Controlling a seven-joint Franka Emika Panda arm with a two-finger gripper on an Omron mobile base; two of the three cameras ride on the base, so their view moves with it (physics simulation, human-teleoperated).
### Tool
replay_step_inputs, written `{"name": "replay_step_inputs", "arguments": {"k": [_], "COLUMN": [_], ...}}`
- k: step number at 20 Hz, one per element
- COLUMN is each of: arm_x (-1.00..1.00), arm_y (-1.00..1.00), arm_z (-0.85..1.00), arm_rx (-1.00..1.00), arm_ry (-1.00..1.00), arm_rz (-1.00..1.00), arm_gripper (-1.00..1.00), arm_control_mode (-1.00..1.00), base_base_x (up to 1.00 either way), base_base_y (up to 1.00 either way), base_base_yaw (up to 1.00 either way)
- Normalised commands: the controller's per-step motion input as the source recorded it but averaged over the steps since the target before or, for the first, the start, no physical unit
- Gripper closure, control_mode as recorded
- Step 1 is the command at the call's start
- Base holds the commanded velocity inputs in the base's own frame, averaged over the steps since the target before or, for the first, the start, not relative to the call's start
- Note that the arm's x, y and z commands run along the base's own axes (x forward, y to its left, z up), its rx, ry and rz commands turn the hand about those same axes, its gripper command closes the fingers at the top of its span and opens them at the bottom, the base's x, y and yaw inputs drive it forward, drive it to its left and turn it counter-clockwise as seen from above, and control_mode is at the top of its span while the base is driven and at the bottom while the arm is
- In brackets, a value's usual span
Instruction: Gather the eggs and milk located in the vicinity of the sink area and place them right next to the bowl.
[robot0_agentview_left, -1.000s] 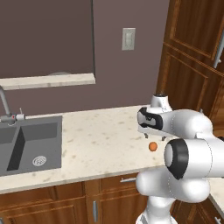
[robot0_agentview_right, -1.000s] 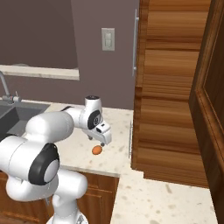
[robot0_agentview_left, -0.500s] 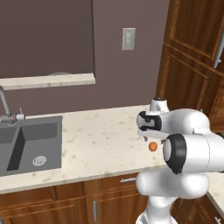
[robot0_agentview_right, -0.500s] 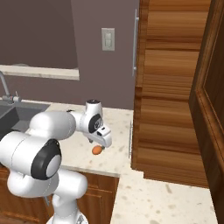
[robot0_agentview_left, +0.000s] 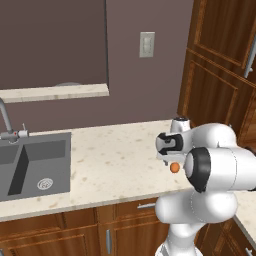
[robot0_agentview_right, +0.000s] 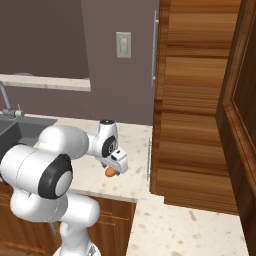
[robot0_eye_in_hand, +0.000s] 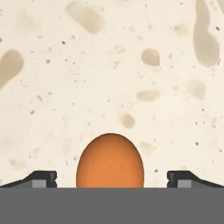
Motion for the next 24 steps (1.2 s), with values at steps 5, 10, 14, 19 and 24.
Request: {"name": "replay_step_inputs", "arguments": {"k": [5, 10, 14, 19, 24], "arm_x": [0.0, 0.0, 0.0, 0.0, 0.0], "arm_y": [0.0, 0.0, 0.0, 0.0, 0.0], "arm_z": [-0.19, -0.11, -0.01, 0.0, 0.0], "arm_rx": [0.0, 0.0, 0.0, 0.0, 0.0], "arm_ry": [0.0, 0.0, 0.0, 0.0, 0.0], "arm_rz": [0.0, 0.0, 0.0, 0.0, 0.0], "arm_gripper": [-1.0, -1.0, 1.0, 1.0, 1.0], "arm_control_mode": [-1.0, -1.0, -1.0, -1.0, -1.0], "base_base_x": [0.0, 0.0, 0.0, 0.0, 0.0], "base_base_y": [0.0, 0.0, 0.0, 0.0, 0.0], "base_base_yaw": [0.0, 0.0, 0.0, 0.0, 0.0]}}
